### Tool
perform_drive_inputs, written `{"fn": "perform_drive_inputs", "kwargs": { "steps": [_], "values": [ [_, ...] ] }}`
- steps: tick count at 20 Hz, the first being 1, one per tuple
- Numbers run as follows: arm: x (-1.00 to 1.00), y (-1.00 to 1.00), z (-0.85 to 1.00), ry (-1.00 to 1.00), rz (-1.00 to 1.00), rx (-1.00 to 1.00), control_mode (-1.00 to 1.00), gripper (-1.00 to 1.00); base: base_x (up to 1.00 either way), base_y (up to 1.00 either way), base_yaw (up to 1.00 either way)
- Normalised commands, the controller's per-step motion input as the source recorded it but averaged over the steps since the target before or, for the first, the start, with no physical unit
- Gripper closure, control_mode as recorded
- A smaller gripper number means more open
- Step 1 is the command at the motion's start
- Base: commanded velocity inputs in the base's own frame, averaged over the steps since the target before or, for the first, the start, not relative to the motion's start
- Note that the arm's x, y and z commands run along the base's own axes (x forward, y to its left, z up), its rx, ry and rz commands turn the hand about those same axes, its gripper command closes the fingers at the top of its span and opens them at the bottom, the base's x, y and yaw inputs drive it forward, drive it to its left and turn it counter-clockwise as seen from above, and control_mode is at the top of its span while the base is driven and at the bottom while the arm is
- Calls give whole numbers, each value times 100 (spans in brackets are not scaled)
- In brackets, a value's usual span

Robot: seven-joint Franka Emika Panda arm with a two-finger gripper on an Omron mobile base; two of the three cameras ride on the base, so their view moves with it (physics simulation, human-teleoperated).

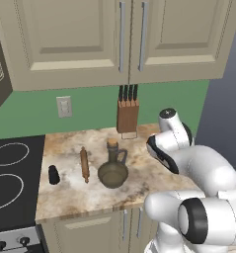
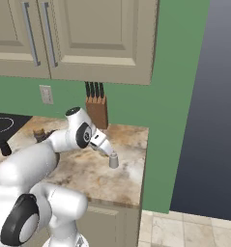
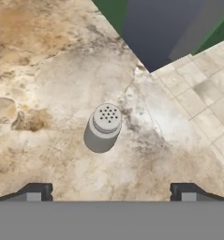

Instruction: There are various items on the counter. Only move the condiments/shakers into the cabinet.

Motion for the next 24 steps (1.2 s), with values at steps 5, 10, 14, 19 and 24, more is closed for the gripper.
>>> {"fn": "perform_drive_inputs", "kwargs": {
  "steps": [5,10,14,19,24],
  "values": [
    [14,-6,-28,2,-8,-4,-100,-100,0,0,0],
    [11,-18,-23,2,-10,-4,-100,-100,0,0,0],
    [16,-4,-19,1,-7,-1,-100,-100,0,0,0],
    [16,-8,-15,0,-5,0,-100,-100,0,0,0],
    [17,-12,-13,0,-6,0,-100,-100,0,0,0]
  ]
}}
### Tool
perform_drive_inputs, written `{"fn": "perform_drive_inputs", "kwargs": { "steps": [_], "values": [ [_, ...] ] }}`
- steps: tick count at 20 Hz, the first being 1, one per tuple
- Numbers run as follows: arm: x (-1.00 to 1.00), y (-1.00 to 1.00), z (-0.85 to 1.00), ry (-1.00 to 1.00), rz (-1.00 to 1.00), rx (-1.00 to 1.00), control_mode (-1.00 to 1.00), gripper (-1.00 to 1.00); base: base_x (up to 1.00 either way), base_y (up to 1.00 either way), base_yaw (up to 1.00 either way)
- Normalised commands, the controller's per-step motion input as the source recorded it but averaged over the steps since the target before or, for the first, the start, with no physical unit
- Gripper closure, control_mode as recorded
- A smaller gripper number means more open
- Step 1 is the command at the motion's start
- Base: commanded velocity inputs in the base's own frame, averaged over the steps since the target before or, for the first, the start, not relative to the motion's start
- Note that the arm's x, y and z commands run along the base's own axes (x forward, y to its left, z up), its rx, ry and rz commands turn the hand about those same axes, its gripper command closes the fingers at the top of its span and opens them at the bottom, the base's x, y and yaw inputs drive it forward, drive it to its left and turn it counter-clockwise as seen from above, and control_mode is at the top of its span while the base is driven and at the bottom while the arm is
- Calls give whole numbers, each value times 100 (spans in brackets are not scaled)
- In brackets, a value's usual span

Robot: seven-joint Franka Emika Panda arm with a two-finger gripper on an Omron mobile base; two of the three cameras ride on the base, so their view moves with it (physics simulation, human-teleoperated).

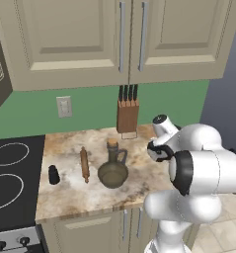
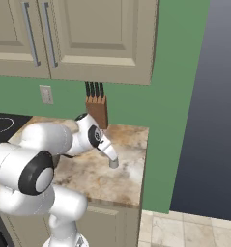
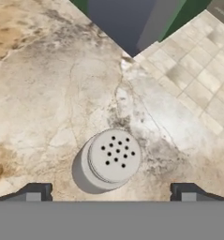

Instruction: There are various items on the counter. Only move the condiments/shakers into the cabinet.

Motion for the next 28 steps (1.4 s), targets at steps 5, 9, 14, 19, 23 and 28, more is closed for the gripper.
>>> {"fn": "perform_drive_inputs", "kwargs": {
  "steps": [5,9,14,19,23,28],
  "values": [
    [23,-5,-16,0,-5,0,-100,-100,0,0,0],
    [12,-10,-21,0,-6,-2,-100,-100,0,0,0],
    [8,-13,-24,0,-6,-4,-100,100,0,0,0],
    [1,-18,-7,0,-3,-3,-100,100,0,0,0],
    [-47,-15,23,-6,4,1,-100,100,0,0,0],
    [-67,2,77,-5,28,9,-100,100,0,0,0]
  ]
}}
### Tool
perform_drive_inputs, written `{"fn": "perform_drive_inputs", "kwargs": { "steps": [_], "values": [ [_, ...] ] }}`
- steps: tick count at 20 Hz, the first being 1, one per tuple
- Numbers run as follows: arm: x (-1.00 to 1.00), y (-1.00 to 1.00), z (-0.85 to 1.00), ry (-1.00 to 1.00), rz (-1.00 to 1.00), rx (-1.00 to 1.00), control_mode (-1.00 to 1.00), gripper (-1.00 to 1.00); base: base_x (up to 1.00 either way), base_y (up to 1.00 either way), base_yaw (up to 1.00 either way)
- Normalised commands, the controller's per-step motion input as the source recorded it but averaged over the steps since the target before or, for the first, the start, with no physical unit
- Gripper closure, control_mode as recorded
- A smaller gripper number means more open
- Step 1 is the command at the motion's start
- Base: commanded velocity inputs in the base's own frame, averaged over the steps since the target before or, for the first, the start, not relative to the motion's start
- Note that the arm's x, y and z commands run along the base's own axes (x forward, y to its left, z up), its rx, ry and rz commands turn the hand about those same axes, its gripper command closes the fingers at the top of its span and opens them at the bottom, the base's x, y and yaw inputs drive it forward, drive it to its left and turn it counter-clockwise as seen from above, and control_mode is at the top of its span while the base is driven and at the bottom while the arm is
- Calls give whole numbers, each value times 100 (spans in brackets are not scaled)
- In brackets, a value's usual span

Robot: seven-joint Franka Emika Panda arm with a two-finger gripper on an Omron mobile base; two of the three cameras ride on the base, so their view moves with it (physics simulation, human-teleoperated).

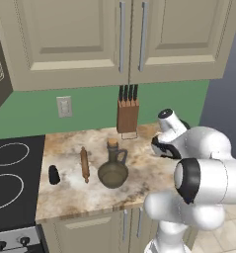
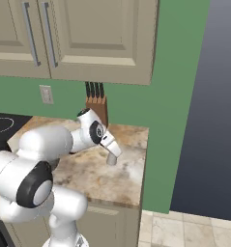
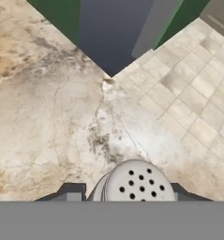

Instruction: There are various items on the counter. Only move the condiments/shakers into the cabinet.

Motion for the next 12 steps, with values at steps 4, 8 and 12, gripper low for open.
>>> {"fn": "perform_drive_inputs", "kwargs": {
  "steps": [4,8,12],
  "values": [
    [-52,9,100,-1,42,12,-100,100,0,0,0],
    [-31,15,100,0,44,14,-100,100,0,0,0],
    [-19,34,75,0,42,11,-100,100,0,0,0]
  ]
}}
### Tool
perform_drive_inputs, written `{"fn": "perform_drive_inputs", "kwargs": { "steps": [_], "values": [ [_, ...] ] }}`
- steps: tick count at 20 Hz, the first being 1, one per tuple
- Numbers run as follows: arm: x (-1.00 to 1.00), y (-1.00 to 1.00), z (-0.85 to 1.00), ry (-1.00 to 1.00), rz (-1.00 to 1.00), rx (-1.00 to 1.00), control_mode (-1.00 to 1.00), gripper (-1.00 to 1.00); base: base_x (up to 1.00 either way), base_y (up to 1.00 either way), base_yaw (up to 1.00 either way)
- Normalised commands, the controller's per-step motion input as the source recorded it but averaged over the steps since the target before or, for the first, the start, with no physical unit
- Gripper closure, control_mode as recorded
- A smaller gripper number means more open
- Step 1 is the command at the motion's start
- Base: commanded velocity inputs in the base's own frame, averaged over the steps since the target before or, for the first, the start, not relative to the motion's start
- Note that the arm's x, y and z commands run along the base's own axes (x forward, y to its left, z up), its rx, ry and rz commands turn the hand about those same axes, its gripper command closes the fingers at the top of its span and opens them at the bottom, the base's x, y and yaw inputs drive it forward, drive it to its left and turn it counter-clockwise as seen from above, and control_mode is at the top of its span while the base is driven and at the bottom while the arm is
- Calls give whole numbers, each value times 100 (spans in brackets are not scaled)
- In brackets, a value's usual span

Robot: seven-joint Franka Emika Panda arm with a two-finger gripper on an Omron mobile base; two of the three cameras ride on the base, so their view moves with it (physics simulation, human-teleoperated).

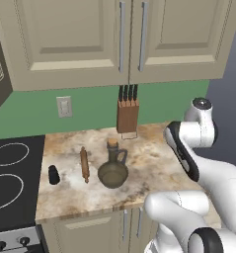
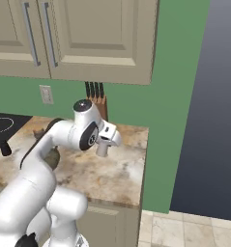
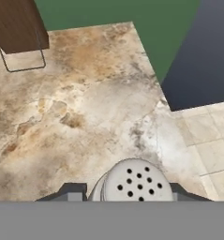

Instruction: There are various items on the counter. Only move the condiments/shakers into the cabinet.

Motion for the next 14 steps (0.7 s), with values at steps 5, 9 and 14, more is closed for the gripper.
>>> {"fn": "perform_drive_inputs", "kwargs": {
  "steps": [5,9,14],
  "values": [
    [-11,47,51,0,32,8,-100,100,0,0,0],
    [-4,36,45,-1,24,7,-100,100,0,0,0],
    [1,29,9,3,10,1,-100,100,0,0,0]
  ]
}}
